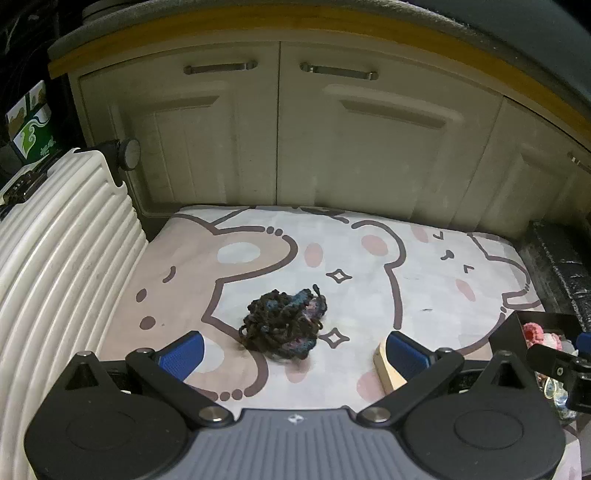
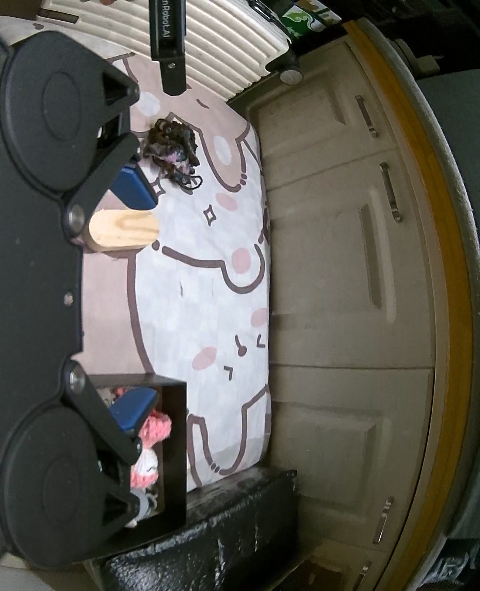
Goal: Organize objects
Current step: 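Lower the left tool onto the dark yarn clump while the right tool lowers onto the wooden oval block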
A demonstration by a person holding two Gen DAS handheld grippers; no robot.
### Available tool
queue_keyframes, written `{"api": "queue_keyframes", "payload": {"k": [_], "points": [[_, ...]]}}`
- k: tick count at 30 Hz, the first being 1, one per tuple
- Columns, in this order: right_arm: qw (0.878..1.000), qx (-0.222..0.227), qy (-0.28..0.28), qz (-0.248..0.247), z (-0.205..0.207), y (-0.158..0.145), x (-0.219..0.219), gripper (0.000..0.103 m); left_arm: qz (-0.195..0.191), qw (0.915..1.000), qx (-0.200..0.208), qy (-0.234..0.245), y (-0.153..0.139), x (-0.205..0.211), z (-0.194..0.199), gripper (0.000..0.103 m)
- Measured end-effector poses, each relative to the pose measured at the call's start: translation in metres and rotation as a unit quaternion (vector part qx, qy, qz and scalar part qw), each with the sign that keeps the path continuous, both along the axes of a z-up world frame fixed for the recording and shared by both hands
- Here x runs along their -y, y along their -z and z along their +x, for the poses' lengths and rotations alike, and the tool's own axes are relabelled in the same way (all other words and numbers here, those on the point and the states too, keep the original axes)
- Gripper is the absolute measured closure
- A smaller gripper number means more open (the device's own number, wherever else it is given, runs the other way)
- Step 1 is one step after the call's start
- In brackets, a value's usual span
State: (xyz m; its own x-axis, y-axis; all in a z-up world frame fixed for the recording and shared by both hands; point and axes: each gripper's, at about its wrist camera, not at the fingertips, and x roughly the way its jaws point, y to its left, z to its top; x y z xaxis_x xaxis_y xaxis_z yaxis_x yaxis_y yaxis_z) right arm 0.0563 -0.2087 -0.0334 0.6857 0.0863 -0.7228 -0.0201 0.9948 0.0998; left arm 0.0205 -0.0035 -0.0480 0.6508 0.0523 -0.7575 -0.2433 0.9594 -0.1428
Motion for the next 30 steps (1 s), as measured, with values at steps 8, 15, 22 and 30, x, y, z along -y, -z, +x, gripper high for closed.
{"api": "queue_keyframes", "payload": {"k": [8,15,22,30], "points": [[1.000,0.002,-0.001,-0.003,0.014,0.006,-0.013,0.000,0.024,0.9996,0.016,0.008,0.010,-0.007,0.009,0.000],[1.000,-0.011,-0.009,0.011,0.031,0.017,-0.023,0.000,0.013,0.9995,0.027,-0.004,0.020,-0.016,0.025,0.001],[0.999,-0.031,-0.042,-0.008,0.045,0.038,-0.040,0.005,0.012,0.9994,0.030,0.012,0.041,-0.018,0.043,0.004],[0.996,-0.049,-0.078,-0.015,0.055,0.062,-0.052,0.005,0.013,0.9996,0.024,0.008,0.070,-0.028,0.059,0.010]]}}
